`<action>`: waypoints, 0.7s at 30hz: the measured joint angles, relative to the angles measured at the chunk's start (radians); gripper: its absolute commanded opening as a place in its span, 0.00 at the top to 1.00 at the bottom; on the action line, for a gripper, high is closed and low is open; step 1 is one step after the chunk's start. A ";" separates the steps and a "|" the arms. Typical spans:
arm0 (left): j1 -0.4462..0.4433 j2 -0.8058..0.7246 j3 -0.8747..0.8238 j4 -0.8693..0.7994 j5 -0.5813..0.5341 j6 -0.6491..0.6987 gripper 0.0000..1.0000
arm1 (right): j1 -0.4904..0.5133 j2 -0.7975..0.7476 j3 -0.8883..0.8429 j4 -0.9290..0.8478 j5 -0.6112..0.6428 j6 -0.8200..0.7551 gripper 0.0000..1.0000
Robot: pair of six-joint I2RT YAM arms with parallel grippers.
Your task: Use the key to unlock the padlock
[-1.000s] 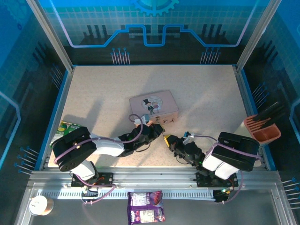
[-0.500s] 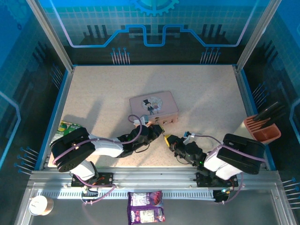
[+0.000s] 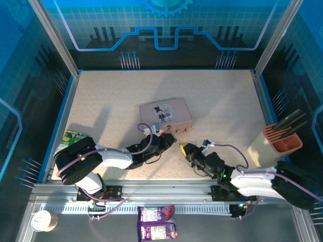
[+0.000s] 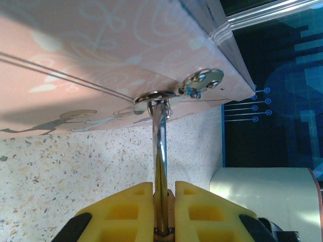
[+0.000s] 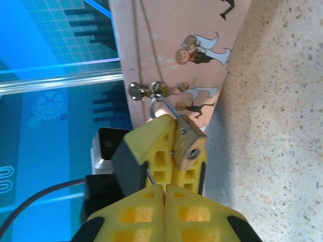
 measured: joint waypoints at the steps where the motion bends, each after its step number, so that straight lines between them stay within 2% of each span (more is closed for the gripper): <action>1: 0.000 0.000 0.000 0.000 0.000 0.000 1.00 | 0.000 -0.045 0.001 -0.048 0.006 -0.003 1.00; 4: 0.000 0.000 0.000 0.000 0.000 0.000 1.00 | 0.000 -0.145 0.002 -0.176 0.016 -0.010 1.00; 7: 0.000 0.000 0.000 0.000 0.000 0.000 1.00 | 0.000 -0.138 0.002 -0.223 0.011 -0.010 1.00; 14: -0.001 0.000 0.000 0.000 0.000 -0.001 1.00 | 0.000 0.000 0.002 -0.166 -0.011 -0.023 1.00; 21: -0.021 0.000 0.000 -0.003 -0.007 -0.019 1.00 | 0.000 -0.048 0.002 -0.157 -0.011 -0.032 1.00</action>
